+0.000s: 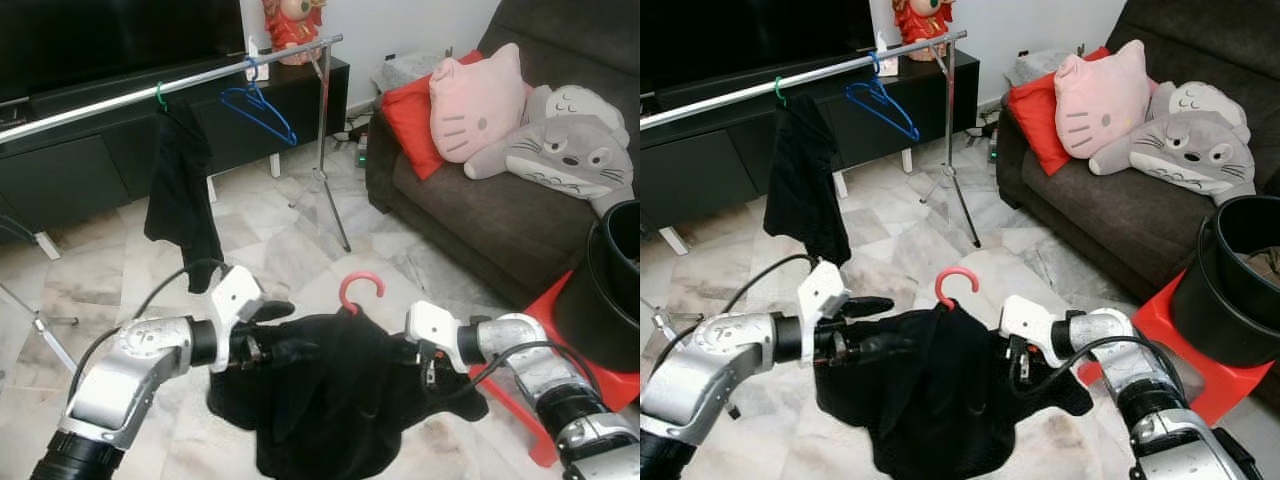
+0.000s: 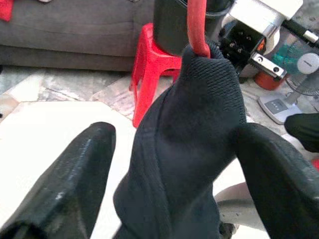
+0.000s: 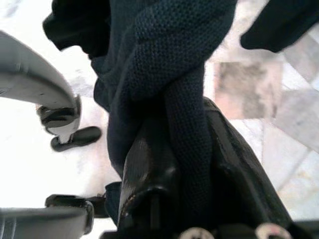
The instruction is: Hang hanger
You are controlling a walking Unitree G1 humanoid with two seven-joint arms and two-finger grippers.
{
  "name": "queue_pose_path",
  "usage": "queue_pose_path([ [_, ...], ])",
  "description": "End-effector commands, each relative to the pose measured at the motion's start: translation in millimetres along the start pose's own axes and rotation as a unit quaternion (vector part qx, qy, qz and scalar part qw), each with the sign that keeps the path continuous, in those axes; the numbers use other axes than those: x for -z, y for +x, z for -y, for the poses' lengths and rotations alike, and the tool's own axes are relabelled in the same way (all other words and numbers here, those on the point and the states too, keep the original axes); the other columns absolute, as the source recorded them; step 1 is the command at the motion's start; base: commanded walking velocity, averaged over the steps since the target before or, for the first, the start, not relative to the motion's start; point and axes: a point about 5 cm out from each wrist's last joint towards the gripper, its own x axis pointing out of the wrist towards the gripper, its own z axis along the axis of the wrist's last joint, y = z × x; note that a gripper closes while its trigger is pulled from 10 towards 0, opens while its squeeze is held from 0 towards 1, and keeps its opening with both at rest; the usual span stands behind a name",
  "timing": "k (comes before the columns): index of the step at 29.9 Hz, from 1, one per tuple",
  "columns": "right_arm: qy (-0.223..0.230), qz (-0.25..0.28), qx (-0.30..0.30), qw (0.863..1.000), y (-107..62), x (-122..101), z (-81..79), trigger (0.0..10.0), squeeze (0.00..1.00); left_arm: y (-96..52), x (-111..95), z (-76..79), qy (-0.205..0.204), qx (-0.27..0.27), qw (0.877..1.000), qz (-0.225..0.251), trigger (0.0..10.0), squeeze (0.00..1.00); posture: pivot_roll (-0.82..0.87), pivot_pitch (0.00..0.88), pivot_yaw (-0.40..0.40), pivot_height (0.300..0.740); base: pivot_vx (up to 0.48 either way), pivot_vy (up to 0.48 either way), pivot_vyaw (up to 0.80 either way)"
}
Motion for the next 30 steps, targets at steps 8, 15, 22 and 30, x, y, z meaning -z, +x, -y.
queue_pose_path([
  [8,-0.034,0.023,-0.022,0.999,1.8,-11.9,-0.2,10.0,0.00,-0.1,5.7,-4.0,0.016,-0.008,0.999,-0.031,10.0,0.00,-0.01,0.000,-0.057,0.740,0.000,0.000,0.00],
  [15,-0.041,0.034,-0.042,0.998,4.4,-16.6,-3.5,10.0,0.00,-0.2,10.6,-3.6,0.004,0.000,0.999,-0.038,10.0,1.00,0.00,0.000,-0.060,0.740,0.000,0.000,0.00],
  [22,-0.052,0.041,-0.055,0.996,6.0,-22.3,-4.0,10.0,0.00,3.5,27.6,0.7,-0.009,0.015,0.997,-0.075,10.0,0.00,0.00,0.000,-0.062,0.740,0.000,0.000,0.00],
  [30,-0.061,0.045,-0.057,0.995,10.0,-26.4,-4.2,10.0,0.00,14.7,34.1,15.3,-0.010,0.050,0.995,-0.085,10.0,0.00,0.00,0.000,-0.059,0.740,0.000,0.000,0.00],
])
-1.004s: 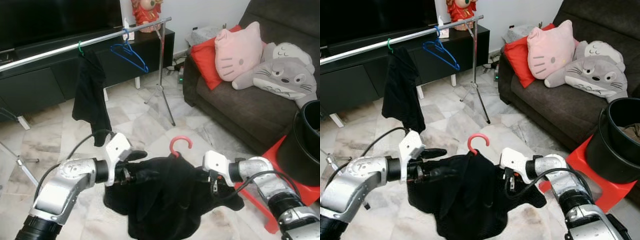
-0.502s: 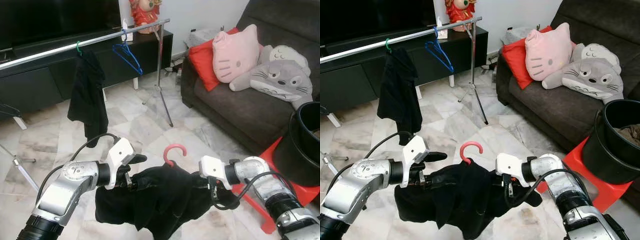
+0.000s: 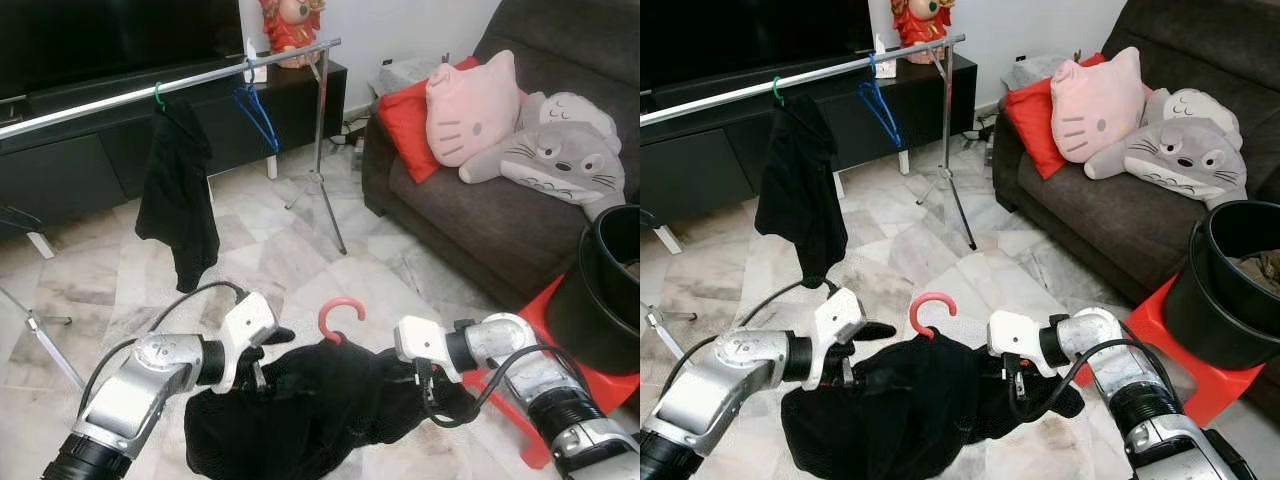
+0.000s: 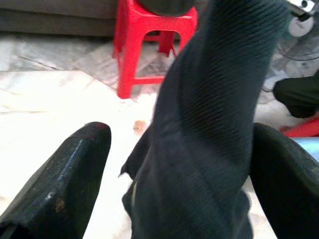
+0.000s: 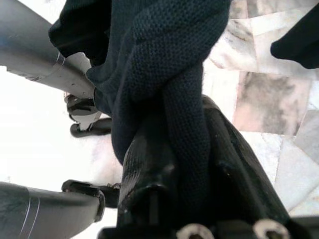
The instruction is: Hang hanger
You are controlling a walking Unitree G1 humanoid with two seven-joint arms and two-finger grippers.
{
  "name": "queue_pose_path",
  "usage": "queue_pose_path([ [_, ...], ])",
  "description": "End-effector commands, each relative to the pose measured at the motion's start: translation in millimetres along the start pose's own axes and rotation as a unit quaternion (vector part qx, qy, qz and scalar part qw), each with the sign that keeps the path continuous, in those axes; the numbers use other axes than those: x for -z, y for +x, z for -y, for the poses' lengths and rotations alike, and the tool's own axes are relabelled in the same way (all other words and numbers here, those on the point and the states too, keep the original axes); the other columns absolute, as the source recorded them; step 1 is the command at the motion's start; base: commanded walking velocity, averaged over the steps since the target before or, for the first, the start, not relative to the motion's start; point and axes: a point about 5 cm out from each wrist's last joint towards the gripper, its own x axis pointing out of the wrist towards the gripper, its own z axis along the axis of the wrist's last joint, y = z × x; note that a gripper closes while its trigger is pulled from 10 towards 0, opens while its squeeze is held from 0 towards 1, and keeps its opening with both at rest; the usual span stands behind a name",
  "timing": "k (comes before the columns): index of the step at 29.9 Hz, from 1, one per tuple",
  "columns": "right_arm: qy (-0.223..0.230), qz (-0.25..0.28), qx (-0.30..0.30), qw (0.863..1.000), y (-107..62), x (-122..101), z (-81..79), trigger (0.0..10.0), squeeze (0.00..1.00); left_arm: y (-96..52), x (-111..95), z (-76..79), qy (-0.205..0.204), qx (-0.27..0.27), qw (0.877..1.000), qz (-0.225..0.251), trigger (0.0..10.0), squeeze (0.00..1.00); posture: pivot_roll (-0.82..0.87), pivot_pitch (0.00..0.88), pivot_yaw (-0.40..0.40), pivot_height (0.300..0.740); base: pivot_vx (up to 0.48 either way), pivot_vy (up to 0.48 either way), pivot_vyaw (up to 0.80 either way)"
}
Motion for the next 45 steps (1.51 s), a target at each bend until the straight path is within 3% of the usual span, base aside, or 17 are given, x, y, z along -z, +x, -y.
queue_pose_path([
  [1,-0.031,0.035,0.013,0.999,0.4,-16.8,6.9,10.0,0.00,6.5,4.7,6.4,0.000,0.017,1.000,-0.015,10.0,0.00,0.00,0.000,-0.059,0.740,0.000,0.000,0.00],
  [7,-0.038,0.037,0.019,0.998,1.7,-21.1,10.0,10.0,0.00,13.7,11.1,9.2,0.003,0.026,0.999,-0.039,9.8,0.00,0.00,0.000,-0.056,0.740,0.000,0.000,0.00],
  [8,-0.039,0.037,0.019,0.998,2.2,-21.7,10.3,10.0,0.00,14.8,10.2,9.9,0.002,0.029,0.999,-0.037,8.7,0.00,0.00,0.000,-0.056,0.740,0.000,0.000,0.00],
  [9,-0.040,0.036,0.020,0.998,2.6,-22.0,10.5,10.0,0.00,15.3,9.8,10.2,0.001,0.030,0.999,-0.036,3.6,0.00,0.00,0.000,-0.056,0.740,0.000,0.000,0.00],
  [10,-0.040,0.036,0.020,0.998,2.6,-22.0,10.5,10.0,0.00,15.3,9.8,10.2,0.001,0.030,0.999,-0.036,3.6,0.00,0.00,0.000,-0.056,0.740,0.000,0.000,0.00],
  [11,-0.041,0.037,0.022,0.998,4.1,-22.5,10.8,10.0,0.00,16.2,10.1,10.7,0.001,0.031,0.999,-0.037,0.0,0.00,0.00,0.000,-0.053,0.740,0.000,0.000,0.00],
  [45,-0.042,0.037,0.039,0.998,14.4,-24.9,12.0,10.0,0.00,15.3,17.0,10.0,0.016,0.039,0.996,-0.078,0.0,0.00,0.00,0.000,-0.040,0.740,0.000,0.000,0.00],
])
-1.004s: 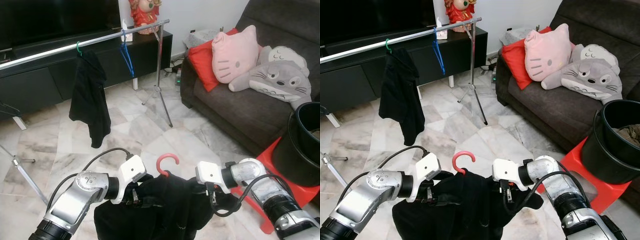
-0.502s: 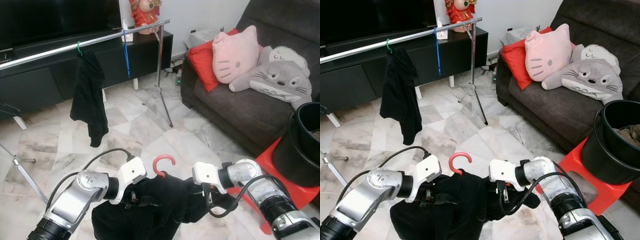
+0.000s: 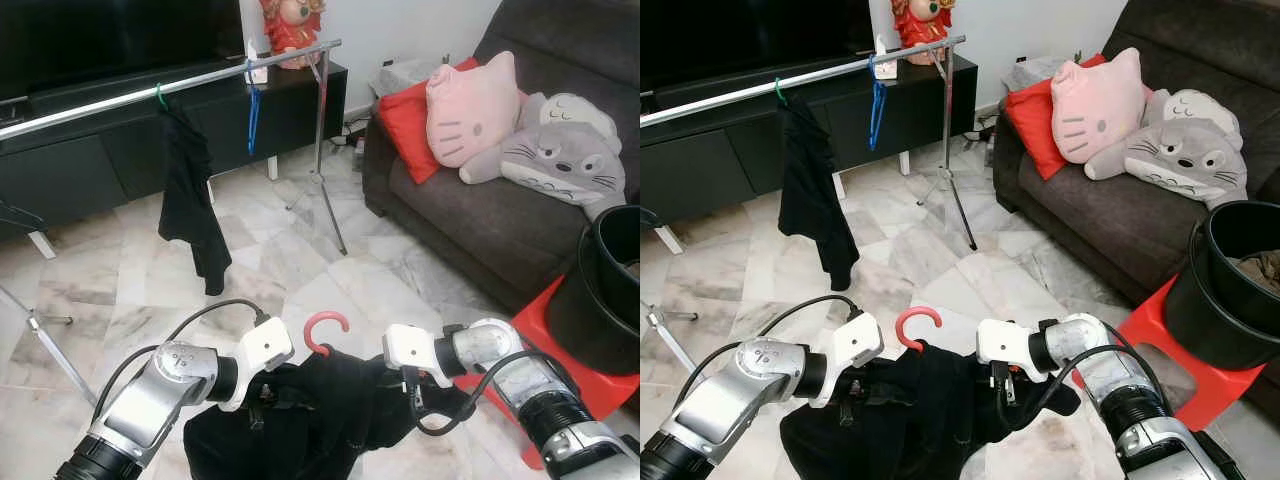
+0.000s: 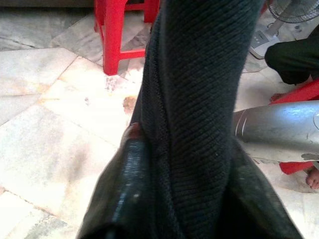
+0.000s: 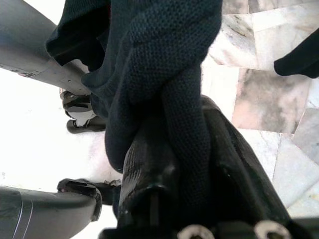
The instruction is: Hang hanger
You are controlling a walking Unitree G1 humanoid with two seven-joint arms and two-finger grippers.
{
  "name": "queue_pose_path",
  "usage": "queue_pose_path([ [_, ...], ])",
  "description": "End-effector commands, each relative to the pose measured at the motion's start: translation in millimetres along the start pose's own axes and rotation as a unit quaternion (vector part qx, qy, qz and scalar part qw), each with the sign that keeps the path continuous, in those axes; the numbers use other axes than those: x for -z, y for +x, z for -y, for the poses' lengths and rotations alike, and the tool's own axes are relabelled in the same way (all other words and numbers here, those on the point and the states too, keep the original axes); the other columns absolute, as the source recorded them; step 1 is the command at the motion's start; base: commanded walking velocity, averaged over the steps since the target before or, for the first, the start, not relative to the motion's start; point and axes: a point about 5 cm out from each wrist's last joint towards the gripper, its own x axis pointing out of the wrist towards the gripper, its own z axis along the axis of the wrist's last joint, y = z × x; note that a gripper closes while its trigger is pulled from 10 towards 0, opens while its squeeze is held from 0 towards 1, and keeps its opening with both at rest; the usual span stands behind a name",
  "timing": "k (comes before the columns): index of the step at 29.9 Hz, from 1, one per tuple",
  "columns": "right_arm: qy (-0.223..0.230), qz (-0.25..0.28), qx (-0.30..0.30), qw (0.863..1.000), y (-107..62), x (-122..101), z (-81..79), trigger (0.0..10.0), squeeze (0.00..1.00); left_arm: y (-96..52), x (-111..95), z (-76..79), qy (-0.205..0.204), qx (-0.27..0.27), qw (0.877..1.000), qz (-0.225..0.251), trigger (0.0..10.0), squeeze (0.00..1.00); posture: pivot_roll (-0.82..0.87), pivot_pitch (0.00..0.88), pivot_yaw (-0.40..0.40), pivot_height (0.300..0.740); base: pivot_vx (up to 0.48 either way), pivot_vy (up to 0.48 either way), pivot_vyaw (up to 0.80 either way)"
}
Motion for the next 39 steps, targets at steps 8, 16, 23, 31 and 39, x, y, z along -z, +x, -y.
queue_pose_path([
  [8,-0.034,0.049,0.032,0.998,1.0,-24.4,14.7,10.0,0.00,6.2,6.7,3.7,-0.003,0.009,1.000,-0.023,0.0,0.00,0.00,0.000,-0.044,0.740,0.000,0.000,0.00],
  [16,-0.034,0.047,0.032,0.998,2.9,-24.5,14.7,10.0,0.00,8.0,6.9,4.9,-0.001,0.012,1.000,-0.025,0.0,0.00,0.00,0.000,-0.045,0.740,0.000,0.000,0.00],
  [23,-0.022,0.049,0.022,0.998,4.6,-24.1,13.5,10.0,0.00,8.1,8.2,3.4,-0.002,0.002,1.000,-0.026,0.0,0.00,0.00,0.000,-0.049,0.740,0.000,0.000,0.00],
  [31,-0.011,0.033,-0.008,0.999,3.4,-17.8,7.7,10.0,1.00,7.9,9.5,-1.1,-0.001,-0.018,0.999,-0.026,0.0,0.00,0.00,0.000,-0.051,0.740,0.000,0.000,0.00],
  [39,-0.005,0.015,-0.039,0.999,-0.3,-10.1,-0.2,10.0,1.00,8.0,10.0,-3.8,-0.005,-0.038,0.999,-0.020,0.0,0.00,0.00,0.000,-0.054,0.740,0.000,0.000,0.00],
])
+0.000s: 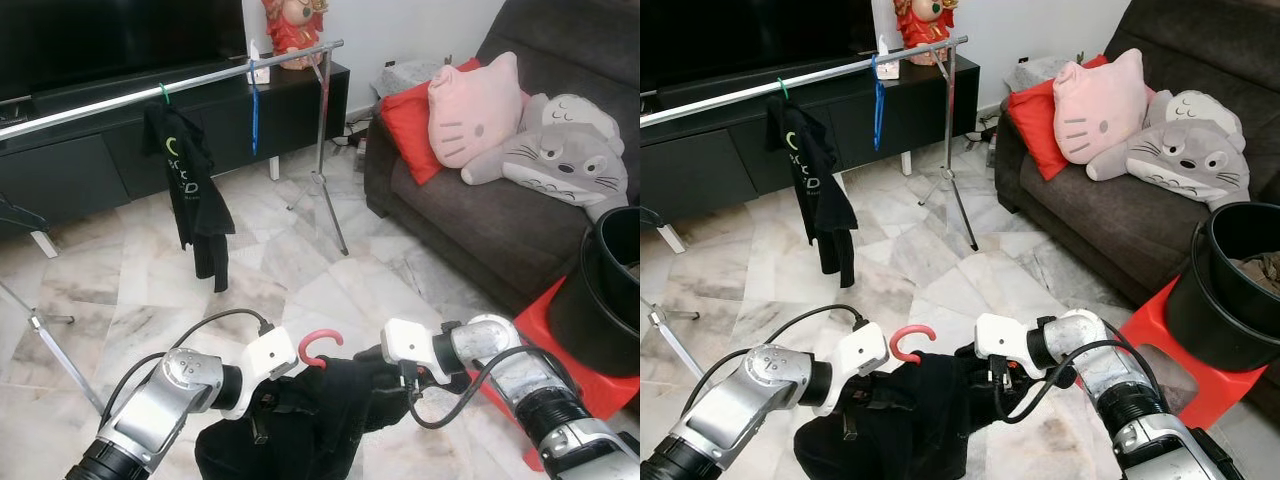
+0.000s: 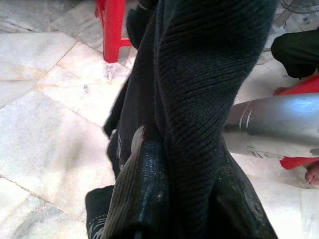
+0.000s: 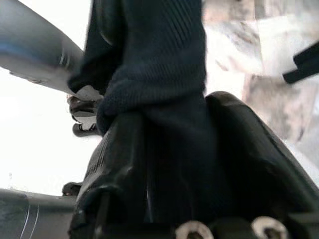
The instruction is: Hang hanger
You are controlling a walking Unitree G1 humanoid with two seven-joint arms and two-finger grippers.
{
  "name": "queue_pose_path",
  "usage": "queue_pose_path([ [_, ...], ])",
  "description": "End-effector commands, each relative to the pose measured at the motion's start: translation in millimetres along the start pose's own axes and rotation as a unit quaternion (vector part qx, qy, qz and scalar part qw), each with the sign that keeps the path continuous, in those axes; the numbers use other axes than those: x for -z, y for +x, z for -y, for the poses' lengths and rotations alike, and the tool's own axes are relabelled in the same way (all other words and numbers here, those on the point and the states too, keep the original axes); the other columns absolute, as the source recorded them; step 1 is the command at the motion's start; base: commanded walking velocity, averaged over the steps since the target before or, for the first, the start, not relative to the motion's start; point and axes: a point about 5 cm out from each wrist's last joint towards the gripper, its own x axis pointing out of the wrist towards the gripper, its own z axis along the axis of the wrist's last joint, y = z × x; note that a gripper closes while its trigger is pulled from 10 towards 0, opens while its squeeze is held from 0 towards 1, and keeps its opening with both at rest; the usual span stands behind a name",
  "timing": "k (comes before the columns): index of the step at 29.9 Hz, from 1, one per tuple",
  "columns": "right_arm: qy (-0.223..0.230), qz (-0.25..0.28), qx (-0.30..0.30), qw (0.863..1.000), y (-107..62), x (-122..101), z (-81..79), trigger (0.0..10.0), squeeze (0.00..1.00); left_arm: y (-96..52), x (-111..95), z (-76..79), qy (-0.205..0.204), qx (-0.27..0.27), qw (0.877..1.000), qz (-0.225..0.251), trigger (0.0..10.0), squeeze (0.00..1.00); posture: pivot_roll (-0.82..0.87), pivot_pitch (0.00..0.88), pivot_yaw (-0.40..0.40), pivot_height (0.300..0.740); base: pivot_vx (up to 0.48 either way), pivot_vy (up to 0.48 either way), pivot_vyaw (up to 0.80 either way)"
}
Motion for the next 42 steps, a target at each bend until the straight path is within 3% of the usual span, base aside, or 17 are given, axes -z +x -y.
queue_pose_path([
  [1,-0.004,0.001,-0.018,1.000,0.4,-0.2,-4.0,10.0,1.00,-3.0,-1.7,-6.7,0.009,-0.033,0.999,0.004,0.0,0.00,0.00,0.000,-0.055,0.740,0.000,0.000,0.00],
  [9,0.018,-0.020,0.000,1.000,-12.0,14.2,-7.9,10.0,1.00,-6.1,2.0,-14.9,-0.017,-0.102,0.994,0.031,0.0,0.00,0.00,0.000,-0.061,0.740,0.000,0.000,0.00],
  [16,0.035,-0.029,0.024,0.999,-22.7,23.3,-8.6,10.0,1.00,-7.0,9.1,-10.2,-0.024,-0.105,0.994,0.029,0.0,0.00,-0.01,0.000,-0.059,0.740,0.000,0.000,0.00],
  [24,0.099,-0.048,0.153,0.982,-47.6,48.7,-4.3,10.0,1.00,-12.1,18.8,-10.0,-0.045,-0.153,0.987,0.027,0.0,0.00,-0.01,0.000,-0.062,0.740,0.000,0.000,0.00],
  [25,0.125,-0.055,0.214,0.967,-52.3,57.5,-2.3,10.0,0.33,-13.6,21.0,-12.5,-0.048,-0.184,0.981,0.030,0.0,0.00,-0.01,0.000,-0.062,0.740,0.000,0.000,0.00],
  [26,0.125,-0.055,0.214,0.967,-52.3,57.5,-2.3,10.0,0.33,-13.6,21.0,-12.5,-0.048,-0.184,0.981,0.030,0.0,0.00,-0.01,0.000,-0.062,0.740,0.000,0.000,0.00],
  [27,0.179,-0.071,0.303,0.933,-57.8,72.1,-0.8,10.0,0.00,-14.9,24.2,-18.9,-0.059,-0.242,0.968,0.031,0.0,0.00,-0.01,0.000,-0.056,0.740,0.000,0.000,0.00],
  [29,0.231,-0.092,0.376,0.893,-62.8,86.9,-3.6,10.0,0.00,-16.3,27.1,-23.8,-0.070,-0.289,0.954,0.029,0.9,0.00,-0.01,0.000,-0.050,0.740,0.000,0.000,0.00],
  [30,0.280,-0.103,0.435,0.850,-66.4,102.1,-12.6,10.0,0.00,-17.5,29.3,-27.2,-0.091,-0.332,0.938,0.034,10.0,0.00,-0.01,0.000,-0.047,0.740,0.000,0.000,0.00],
  [31,0.309,-0.107,0.460,0.826,-67.3,109.9,-18.8,10.0,0.00,-17.8,30.1,-28.4,-0.104,-0.349,0.930,0.038,10.0,0.00,-0.01,0.000,-0.047,0.740,0.000,0.000,0.00],
  [32,0.350,-0.113,0.494,0.788,-67.9,120.8,-28.8,10.0,0.00,-18.3,30.6,-29.7,-0.117,-0.373,0.919,0.045,10.0,0.00,-0.01,0.000,-0.045,0.740,0.000,0.000,0.00],
  [35,0.406,-0.110,0.525,0.740,-65.4,135.0,-47.0,10.0,0.00,-19.1,32.2,-30.0,-0.130,-0.404,0.904,0.052,10.0,0.00,-0.01,0.000,-0.040,0.740,0.000,0.000,0.00],
  [36,0.438,-0.120,0.539,0.709,-61.6,145.1,-62.6,10.0,0.00,-21.1,32.4,-31.4,-0.137,-0.435,0.888,0.059,10.0,0.00,-0.01,0.000,-0.043,0.740,0.000,0.000,0.00],
  [37,0.446,-0.125,0.544,0.699,-60.4,148.0,-67.5,10.0,0.00,-21.9,32.2,-32.0,-0.138,-0.446,0.882,0.061,10.0,0.00,0.00,0.000,-0.044,0.740,0.000,0.000,0.00],
  [39,0.488,-0.145,0.553,0.660,-52.1,160.4,-92.5,10.0,0.00,-26.1,32.2,-34.1,-0.139,-0.478,0.865,0.068,10.0,0.00,0.00,0.000,-0.048,0.740,0.000,0.000,0.00],
  [41,0.506,-0.151,0.557,0.641,-48.6,164.7,-102.4,10.0,0.00,-27.8,33.0,-34.9,-0.138,-0.492,0.857,0.067,10.0,0.00,0.00,0.000,-0.048,0.740,0.000,0.000,0.00],
  [42,0.534,-0.179,0.555,0.612,-40.4,172.1,-122.7,10.0,0.00,-33.5,35.4,-36.8,-0.124,-0.527,0.838,0.067,10.0,0.00,0.01,0.000,-0.052,0.740,0.000,0.000,0.00],
])
